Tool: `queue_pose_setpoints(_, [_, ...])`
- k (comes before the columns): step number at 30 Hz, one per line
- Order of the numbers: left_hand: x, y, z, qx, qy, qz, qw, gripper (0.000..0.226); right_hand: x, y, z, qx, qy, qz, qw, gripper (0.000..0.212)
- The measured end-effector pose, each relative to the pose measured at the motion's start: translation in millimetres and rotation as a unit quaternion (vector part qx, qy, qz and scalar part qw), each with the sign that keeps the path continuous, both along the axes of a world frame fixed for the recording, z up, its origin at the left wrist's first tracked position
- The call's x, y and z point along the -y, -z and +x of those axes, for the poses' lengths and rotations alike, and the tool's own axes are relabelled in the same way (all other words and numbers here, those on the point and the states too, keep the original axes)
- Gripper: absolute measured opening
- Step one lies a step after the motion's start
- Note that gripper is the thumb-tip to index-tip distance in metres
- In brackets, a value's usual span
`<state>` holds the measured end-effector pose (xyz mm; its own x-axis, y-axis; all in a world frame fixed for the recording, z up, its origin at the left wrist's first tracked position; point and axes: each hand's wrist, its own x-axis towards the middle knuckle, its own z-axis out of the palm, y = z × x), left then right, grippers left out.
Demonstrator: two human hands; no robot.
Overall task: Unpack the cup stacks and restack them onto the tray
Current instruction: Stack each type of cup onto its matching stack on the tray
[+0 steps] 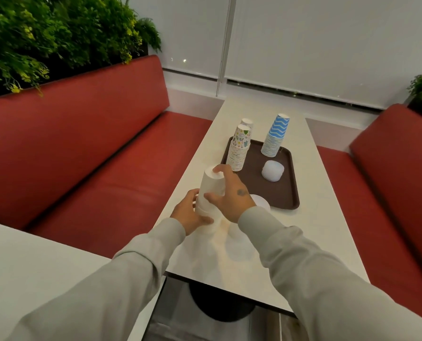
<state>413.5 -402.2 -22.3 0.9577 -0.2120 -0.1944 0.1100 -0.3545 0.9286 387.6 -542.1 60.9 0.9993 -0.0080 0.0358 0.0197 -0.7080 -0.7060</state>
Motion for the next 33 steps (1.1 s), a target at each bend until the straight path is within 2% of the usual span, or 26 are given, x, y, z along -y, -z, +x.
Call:
queue_pose_setpoints(8, [17.1,16.8,4.8,-0.021,-0.036,0.041,0.998,0.09,1.9,8.5,4.8,0.002,-0.003,0.031,1.0,0.057])
queue_pose_setpoints(12, [27.1,22.5,8.5,-0.073,-0.055,0.052,0.994,0.09,2.5,12.4,6.7,0.01,-0.007,0.031,0.999,0.062])
queue_pose_setpoints(16, [27.4,29.9,5.4,-0.064,-0.049,0.137,0.987,0.101,5.5,17.9,7.3,0.013,-0.016,0.037,0.999,0.064])
queue_pose_setpoints(19, [27.1,29.6,2.1,-0.055,-0.05,0.18,0.981,0.097,5.7,19.7,7.6,0.018,-0.021,0.043,0.999,0.063])
queue_pose_setpoints(30, [17.4,28.6,-6.7,-0.023,-0.061,0.166,0.984,0.085,7.2,13.4,8.5,0.019,-0.039,0.043,0.998,0.061])
queue_pose_setpoints(33, [11.9,25.2,-8.0,-0.02,-0.072,0.126,0.989,0.093,3.7,8.8,10.9,0.027,-0.043,0.038,0.998,0.061])
